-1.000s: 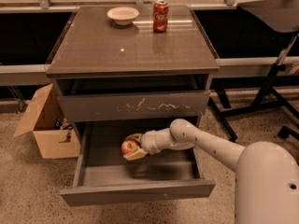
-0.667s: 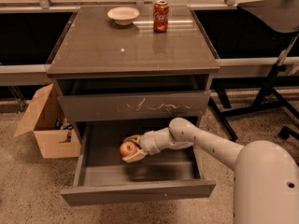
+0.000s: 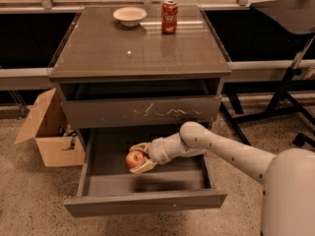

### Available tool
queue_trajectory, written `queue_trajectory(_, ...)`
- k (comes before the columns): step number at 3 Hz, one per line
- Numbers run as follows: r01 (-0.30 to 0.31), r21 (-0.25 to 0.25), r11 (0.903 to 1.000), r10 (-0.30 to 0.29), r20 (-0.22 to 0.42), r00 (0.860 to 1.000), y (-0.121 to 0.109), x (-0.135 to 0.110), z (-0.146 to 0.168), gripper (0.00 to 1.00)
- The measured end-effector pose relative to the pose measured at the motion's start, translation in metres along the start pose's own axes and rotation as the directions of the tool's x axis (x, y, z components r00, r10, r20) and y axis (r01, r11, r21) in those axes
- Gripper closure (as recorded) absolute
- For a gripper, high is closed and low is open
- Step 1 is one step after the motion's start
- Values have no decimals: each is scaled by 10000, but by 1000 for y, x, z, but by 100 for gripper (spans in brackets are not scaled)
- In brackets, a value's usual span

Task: Pick apple from middle drawer and place on counter

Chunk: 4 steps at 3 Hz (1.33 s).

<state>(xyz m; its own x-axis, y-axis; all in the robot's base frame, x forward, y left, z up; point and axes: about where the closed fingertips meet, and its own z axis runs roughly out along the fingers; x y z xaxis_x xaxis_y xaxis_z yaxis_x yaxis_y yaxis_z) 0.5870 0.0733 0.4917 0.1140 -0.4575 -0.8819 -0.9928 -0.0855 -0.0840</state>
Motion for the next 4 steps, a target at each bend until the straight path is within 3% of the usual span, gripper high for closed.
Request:
queue_trajectory(1,566,-51,9984,-567,-225,9981,27,-26,-20,100)
queue_trajectory(2,1182,236,9927,-1175,-284,9927,46,-62,-61,100)
queue_trajectory(3,1958,448,9796,-1949,-240,9805,52,-83,-89,100)
queue_trajectory(4,1999,472,9787,-1990,-247,9797,52,-83,-91,100)
